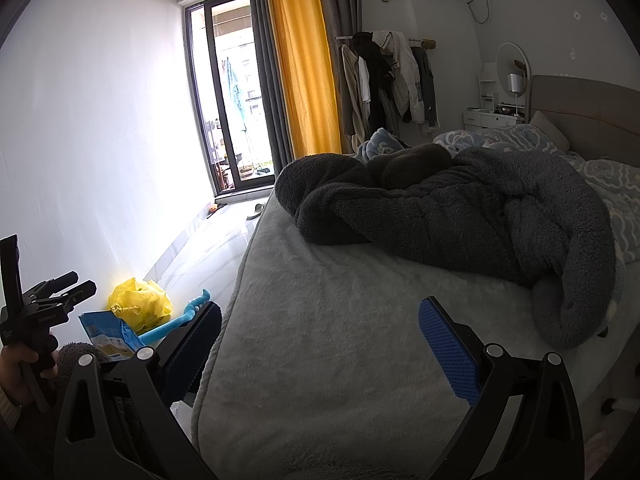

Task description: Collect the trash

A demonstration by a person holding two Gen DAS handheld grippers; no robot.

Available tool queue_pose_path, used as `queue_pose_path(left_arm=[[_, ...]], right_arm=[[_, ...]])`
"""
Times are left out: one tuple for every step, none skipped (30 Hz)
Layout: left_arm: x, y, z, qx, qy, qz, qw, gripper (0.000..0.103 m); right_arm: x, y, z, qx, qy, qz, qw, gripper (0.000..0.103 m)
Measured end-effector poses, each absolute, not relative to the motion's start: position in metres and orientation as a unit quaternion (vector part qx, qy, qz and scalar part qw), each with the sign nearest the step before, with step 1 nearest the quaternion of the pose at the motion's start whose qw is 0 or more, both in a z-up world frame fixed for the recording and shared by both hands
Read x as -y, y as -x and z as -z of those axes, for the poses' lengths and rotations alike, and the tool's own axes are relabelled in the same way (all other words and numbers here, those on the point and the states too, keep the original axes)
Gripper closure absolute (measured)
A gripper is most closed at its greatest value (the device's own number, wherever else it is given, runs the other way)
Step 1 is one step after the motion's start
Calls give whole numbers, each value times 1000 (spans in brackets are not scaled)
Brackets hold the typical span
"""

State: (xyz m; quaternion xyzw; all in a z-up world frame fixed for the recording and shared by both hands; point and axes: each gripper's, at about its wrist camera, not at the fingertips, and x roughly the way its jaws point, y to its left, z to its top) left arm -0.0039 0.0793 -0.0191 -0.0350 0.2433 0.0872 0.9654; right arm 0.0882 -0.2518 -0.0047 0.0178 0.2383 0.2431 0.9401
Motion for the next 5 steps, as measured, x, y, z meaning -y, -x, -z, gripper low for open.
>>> queue_pose_path(left_arm=[[-80,3,20,-244,35,-87,965,3],[-80,4,20,-244,35,-88,965,3],[-80,4,20,-244,35,-87,965,3],[-80,4,20,-244,35,-88,965,3],[-80,4,20,-244,35,-88,965,3]], right_arm=[[251,-88,5,-238,-18,-243,940,3],[251,-88,5,-238,-18,-243,940,3],[251,-88,5,-238,-18,-243,940,3],[252,-88,5,-239,-18,-243,940,3],[251,-89,4,-238,-18,-243,940,3]])
